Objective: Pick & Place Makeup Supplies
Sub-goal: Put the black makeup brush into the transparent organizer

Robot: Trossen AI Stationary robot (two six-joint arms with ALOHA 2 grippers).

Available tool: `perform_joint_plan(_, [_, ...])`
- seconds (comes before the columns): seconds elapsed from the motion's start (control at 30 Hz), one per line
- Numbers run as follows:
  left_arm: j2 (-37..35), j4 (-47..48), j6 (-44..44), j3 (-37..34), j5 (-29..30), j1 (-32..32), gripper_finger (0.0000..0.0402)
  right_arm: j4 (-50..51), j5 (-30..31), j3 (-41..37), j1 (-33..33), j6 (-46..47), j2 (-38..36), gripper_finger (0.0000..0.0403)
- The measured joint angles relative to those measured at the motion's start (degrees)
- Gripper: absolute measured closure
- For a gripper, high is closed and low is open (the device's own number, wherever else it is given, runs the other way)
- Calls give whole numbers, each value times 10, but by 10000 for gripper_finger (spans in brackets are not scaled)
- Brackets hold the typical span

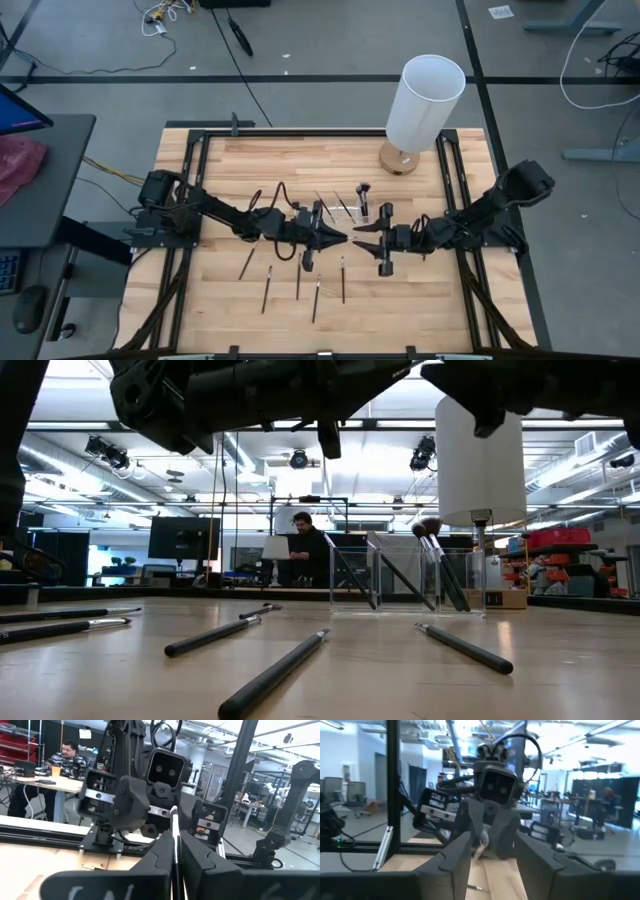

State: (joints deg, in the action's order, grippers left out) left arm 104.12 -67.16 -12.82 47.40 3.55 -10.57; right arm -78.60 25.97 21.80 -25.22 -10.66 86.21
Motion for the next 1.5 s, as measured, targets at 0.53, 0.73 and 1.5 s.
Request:
perform_joint_plan(0.53, [0,3,0,0,-2,0,381,64,-42,33,12,-6,0,351])
perform_joint_plan(0.73, [0,6,0,0,-2,0,376,78,-43,33,12,4,-1,390])
perform_joint_plan(1.5, [-180,521,43,0,310,-56,214,884,64,250,18,219,-188,397])
